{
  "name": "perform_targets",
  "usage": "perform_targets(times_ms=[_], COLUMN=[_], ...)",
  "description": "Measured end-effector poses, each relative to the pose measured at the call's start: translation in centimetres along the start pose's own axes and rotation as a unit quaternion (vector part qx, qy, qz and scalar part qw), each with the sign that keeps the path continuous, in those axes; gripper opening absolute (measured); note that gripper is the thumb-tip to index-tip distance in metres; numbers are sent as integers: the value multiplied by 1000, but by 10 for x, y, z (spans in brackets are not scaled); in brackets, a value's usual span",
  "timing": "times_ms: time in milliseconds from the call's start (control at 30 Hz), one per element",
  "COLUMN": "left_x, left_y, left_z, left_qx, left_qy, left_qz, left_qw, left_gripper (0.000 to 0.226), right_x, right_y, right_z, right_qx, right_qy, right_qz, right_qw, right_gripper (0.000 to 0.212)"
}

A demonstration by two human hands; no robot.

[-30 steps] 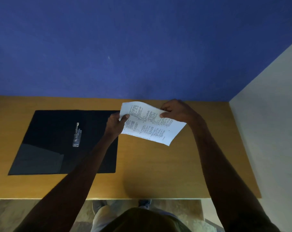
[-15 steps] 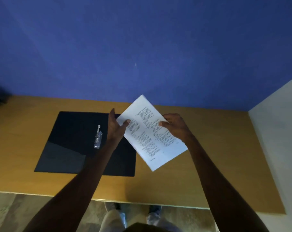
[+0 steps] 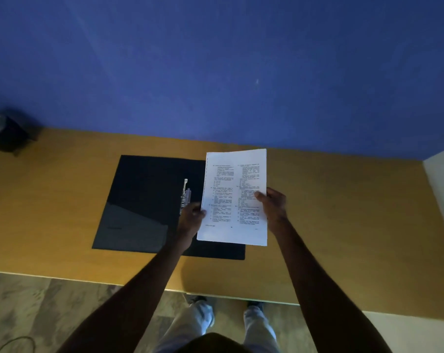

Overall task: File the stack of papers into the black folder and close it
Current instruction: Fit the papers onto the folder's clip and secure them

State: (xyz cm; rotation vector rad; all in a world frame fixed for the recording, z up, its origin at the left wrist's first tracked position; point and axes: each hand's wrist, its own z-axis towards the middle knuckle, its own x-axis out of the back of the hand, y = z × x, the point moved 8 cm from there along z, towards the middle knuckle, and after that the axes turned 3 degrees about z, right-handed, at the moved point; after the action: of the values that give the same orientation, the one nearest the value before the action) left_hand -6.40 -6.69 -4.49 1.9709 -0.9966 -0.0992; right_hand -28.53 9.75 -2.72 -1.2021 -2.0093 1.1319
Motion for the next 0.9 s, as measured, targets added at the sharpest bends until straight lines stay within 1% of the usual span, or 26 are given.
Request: perform_targets(times_ms=[167,233,367,600,767,900], left_x=[23,31,42,58,62,64], left_y=[-19,-24,-36,-45,-46,-48], left_z=[9,12,13,21,21,20], left_qx=[-15,-14,1,18,12,-3], left_qy=[32,47,47,45,62,69], left_qz=[125,156,176,231,263,264], left_qw=[991,987,983,972,963,962], left_gripper=[35,36,35,42,47,43], right_x=[-22,-31,-47,-60,-65,-67], right_y=[23,31,45,54,61,66], right_z=[-8,-8,-8,-8,-9,-8], right_qx=[-23,-32,-48,-57,-61,-69], right_qy=[25,30,33,34,34,43], right_qz=[-25,-35,-48,-59,-70,-79], right_qw=[999,998,997,996,995,994], right_gripper=[22,23,23,24,23,21])
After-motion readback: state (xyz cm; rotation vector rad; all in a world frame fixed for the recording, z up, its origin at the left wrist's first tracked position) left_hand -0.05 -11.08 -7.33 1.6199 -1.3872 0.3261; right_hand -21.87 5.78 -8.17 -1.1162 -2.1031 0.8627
